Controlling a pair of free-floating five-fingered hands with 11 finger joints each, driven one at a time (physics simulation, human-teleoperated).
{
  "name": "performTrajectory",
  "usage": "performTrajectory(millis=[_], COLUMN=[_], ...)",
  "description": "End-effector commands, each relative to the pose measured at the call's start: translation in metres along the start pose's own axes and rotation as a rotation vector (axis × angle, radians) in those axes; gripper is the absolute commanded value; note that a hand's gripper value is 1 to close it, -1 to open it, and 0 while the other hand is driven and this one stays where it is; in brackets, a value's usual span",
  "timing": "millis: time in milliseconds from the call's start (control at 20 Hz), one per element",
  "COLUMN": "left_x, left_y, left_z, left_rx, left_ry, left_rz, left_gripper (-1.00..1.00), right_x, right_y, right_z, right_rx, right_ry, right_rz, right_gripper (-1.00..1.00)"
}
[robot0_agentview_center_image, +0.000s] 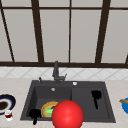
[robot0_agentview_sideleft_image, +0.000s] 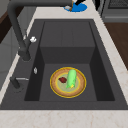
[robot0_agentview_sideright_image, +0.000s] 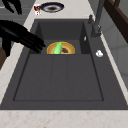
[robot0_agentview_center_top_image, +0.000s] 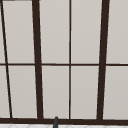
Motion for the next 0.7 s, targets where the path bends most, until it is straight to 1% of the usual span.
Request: performTrajectory(millis=[0,100,350,550,650], left_x=[0.000,0.000,0.000,0.000,0.000], left_y=[0.000,0.000,0.000,0.000,0.000], left_z=[0.000,0.000,0.000,0.000,0.000], left_rx=[0.000,0.000,0.000,0.000,0.000], left_ry=[0.000,0.000,0.000,0.000,0.000], left_rz=[0.000,0.000,0.000,0.000,0.000], left_gripper=[0.00,0.00,0.00,0.00,0.00], right_x=[0.019,0.027,0.039,0.047,0.046], right_y=[0.008,0.011,0.011,0.012,0.014], right_z=[0.014,0.025,0.057,0.084,0.099], right_rx=[-0.002,-0.003,-0.002,-0.001,-0.026], right_ry=[-0.046,-0.057,-0.104,-0.133,-0.134], right_rz=[0.017,0.012,-0.024,-0.033,-0.042], right_gripper=[-1.00,-1.00,-1.00,-1.00,-1.00])
